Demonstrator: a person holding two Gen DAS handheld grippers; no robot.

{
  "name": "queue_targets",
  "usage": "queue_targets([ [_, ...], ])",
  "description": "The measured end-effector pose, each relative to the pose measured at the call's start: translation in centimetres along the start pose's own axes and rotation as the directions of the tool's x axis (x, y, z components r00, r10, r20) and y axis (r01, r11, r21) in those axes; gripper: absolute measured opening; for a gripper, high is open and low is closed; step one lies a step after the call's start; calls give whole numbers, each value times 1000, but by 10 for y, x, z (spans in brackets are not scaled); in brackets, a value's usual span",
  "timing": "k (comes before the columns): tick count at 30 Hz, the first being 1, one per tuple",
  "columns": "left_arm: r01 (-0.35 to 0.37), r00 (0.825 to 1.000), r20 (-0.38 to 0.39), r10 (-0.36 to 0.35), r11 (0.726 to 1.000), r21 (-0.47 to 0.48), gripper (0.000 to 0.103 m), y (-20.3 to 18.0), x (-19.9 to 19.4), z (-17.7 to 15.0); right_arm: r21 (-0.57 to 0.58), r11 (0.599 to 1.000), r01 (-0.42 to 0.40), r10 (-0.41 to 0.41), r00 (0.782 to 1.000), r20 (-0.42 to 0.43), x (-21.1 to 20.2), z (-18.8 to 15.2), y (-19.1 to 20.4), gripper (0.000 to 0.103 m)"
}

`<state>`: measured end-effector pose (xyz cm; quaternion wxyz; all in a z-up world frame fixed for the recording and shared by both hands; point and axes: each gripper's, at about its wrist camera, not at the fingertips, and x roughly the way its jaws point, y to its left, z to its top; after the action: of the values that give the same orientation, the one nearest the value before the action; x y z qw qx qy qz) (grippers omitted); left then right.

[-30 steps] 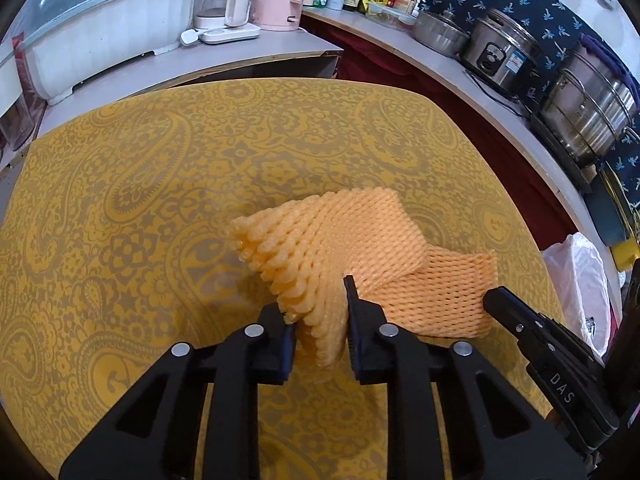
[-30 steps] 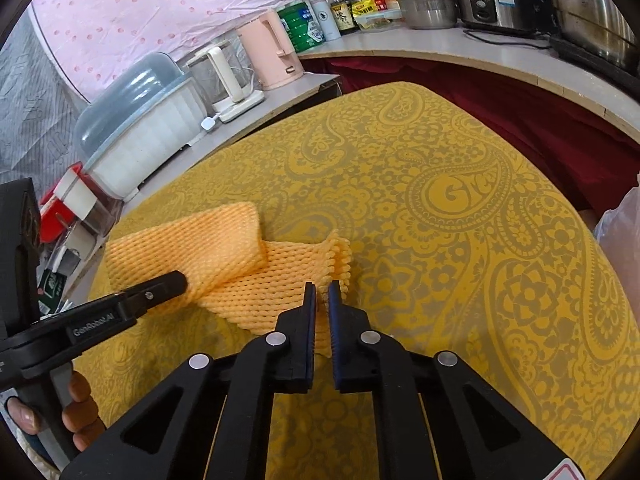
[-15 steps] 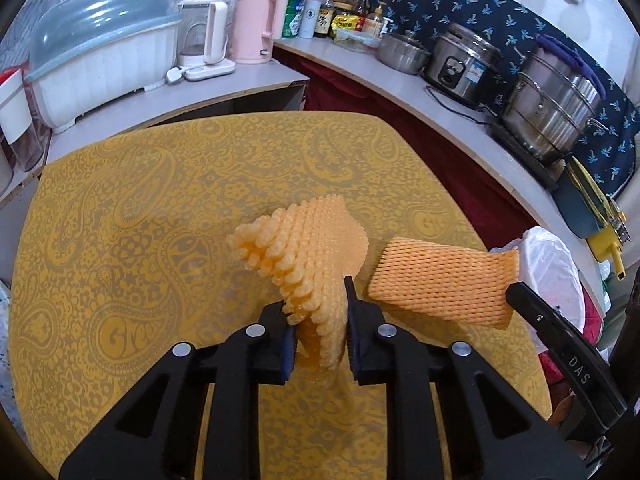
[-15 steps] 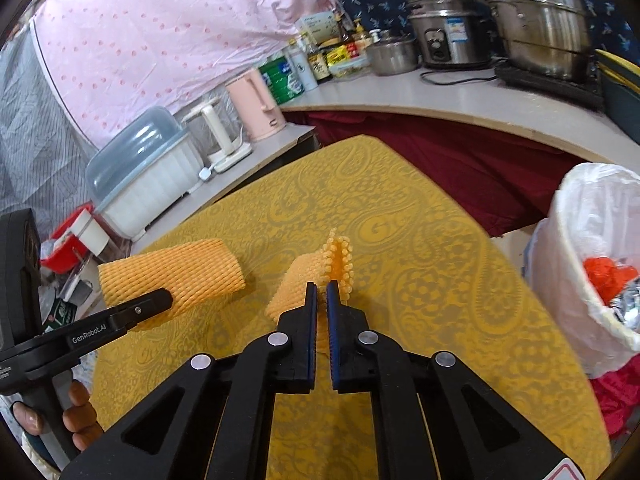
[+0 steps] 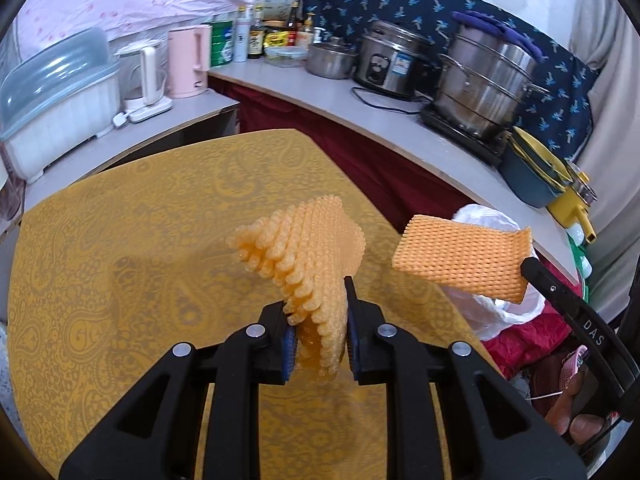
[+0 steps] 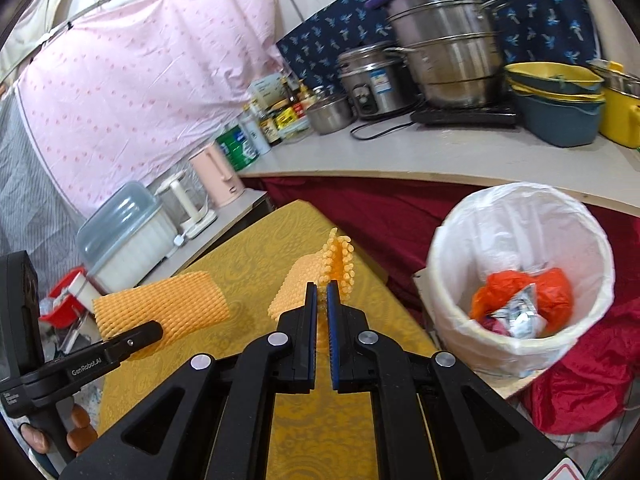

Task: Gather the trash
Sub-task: 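Carry both orange cloths over the white bin and open both grippers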

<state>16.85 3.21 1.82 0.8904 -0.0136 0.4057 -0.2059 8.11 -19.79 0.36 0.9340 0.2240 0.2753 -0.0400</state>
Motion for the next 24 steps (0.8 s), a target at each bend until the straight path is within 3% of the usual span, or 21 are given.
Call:
queue_targets([
  [10,79,997,-11,-78,990,118,19,-84,6,-2,81,993,87,-94,992,86,-56,12,-73,6],
  [24,179,984,-51,-171,951,254,19,-190,20,-6,190,966,172,-201,969,146,-101,19,-152,6],
])
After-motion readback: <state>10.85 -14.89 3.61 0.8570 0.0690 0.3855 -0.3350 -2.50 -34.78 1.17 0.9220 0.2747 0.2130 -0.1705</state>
